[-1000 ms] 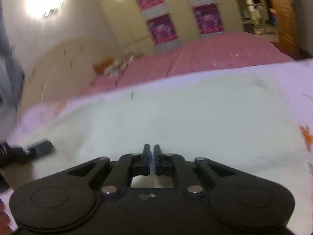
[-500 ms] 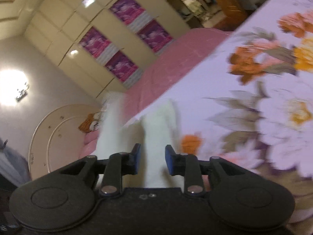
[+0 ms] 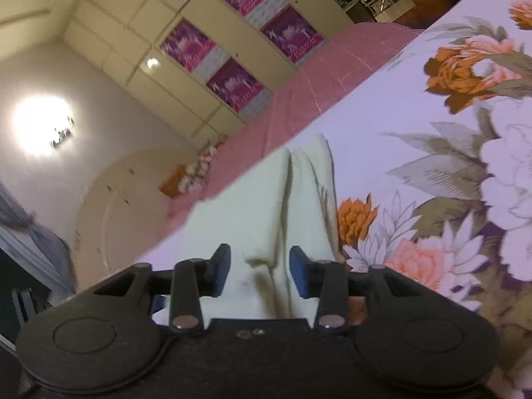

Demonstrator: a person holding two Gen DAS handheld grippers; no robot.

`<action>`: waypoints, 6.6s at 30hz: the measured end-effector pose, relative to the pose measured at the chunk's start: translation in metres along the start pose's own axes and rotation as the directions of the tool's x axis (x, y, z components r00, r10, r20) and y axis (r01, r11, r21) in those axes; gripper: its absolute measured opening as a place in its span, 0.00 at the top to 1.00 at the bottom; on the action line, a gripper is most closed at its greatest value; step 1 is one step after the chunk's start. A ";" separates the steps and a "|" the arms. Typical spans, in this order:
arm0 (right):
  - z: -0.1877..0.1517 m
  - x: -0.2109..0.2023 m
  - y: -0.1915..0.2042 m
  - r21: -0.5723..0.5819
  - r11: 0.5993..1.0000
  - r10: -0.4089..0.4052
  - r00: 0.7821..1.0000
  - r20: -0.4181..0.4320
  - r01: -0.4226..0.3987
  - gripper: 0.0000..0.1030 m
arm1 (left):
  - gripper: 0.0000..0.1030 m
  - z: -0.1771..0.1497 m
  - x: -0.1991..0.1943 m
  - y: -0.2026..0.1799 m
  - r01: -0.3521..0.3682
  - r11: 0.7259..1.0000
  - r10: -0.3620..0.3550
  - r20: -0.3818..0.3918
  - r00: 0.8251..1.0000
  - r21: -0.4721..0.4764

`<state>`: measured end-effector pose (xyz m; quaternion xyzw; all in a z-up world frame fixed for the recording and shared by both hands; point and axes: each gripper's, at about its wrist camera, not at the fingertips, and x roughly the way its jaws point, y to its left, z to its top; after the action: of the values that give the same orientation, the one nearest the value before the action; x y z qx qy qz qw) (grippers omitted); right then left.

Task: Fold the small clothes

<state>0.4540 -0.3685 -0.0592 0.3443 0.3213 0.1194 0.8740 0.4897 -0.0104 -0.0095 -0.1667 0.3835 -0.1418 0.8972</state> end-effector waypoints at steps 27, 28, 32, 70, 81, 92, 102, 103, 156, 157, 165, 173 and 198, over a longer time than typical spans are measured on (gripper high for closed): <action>0.008 -0.015 0.053 -0.324 0.939 -0.110 0.993 0.045 0.119 0.89 | 0.39 0.001 0.052 -0.051 0.023 0.985 -0.017 -0.038 0.999 0.169; 0.009 -0.009 0.043 -0.300 0.945 -0.132 0.991 0.023 0.133 0.89 | 0.39 -0.001 0.056 -0.054 0.020 0.984 -0.011 -0.056 0.998 0.177; 0.005 0.000 0.025 -0.258 0.958 -0.134 0.991 -0.019 0.125 0.88 | 0.39 0.002 0.052 -0.056 0.028 0.978 -0.016 -0.058 0.998 0.205; -0.003 -0.057 0.006 -0.229 0.971 -0.067 0.998 0.016 0.069 0.78 | 0.38 -0.008 0.036 -0.023 0.123 0.987 -0.128 0.048 0.991 0.103; -0.041 -0.063 0.014 -0.227 0.972 -0.079 0.994 -0.075 0.060 0.78 | 0.38 -0.044 0.020 -0.011 0.080 0.993 -0.082 0.011 0.997 0.088; -0.052 -0.076 0.024 -0.309 0.942 -0.151 0.987 -0.047 0.129 0.73 | 0.38 -0.050 0.011 -0.011 0.067 0.994 -0.067 -0.001 0.998 0.091; -0.057 -0.075 0.020 -0.294 0.950 -0.132 0.989 -0.073 0.105 0.94 | 0.38 -0.061 -0.005 -0.017 0.053 0.990 -0.055 0.008 0.998 0.131; -0.056 -0.082 0.022 -0.296 0.949 -0.129 0.990 -0.057 0.107 0.94 | 0.38 -0.062 -0.008 -0.017 0.076 0.989 -0.077 0.004 0.997 0.127; 0.026 0.000 -0.007 -0.155 0.982 -0.122 0.990 -0.069 0.111 0.48 | 0.38 0.006 0.068 -0.025 0.112 0.993 -0.109 -0.060 0.992 0.043; 0.026 0.001 -0.004 -0.159 0.981 -0.128 0.989 -0.075 0.115 0.47 | 0.38 0.007 0.069 -0.027 0.113 0.993 -0.110 -0.061 0.992 0.047; 0.030 0.005 0.003 -0.204 0.971 -0.147 0.984 -0.105 0.123 0.46 | 0.48 0.008 0.079 -0.037 0.140 0.988 -0.135 -0.081 0.988 0.058; 0.039 -0.006 -0.013 -0.105 0.991 -0.093 0.989 -0.112 0.081 0.47 | 0.49 0.011 0.082 -0.029 0.174 0.984 -0.169 -0.106 0.980 0.044; -0.003 -0.016 0.094 -0.480 0.852 -0.222 0.975 0.028 0.208 0.74 | 0.66 0.020 0.014 -0.054 0.076 0.968 -0.076 -0.008 0.997 0.241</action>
<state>0.4411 -0.3042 0.0105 0.0770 0.3306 0.1019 0.9351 0.5067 -0.0604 0.0162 -0.0712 0.3563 -0.2217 0.9049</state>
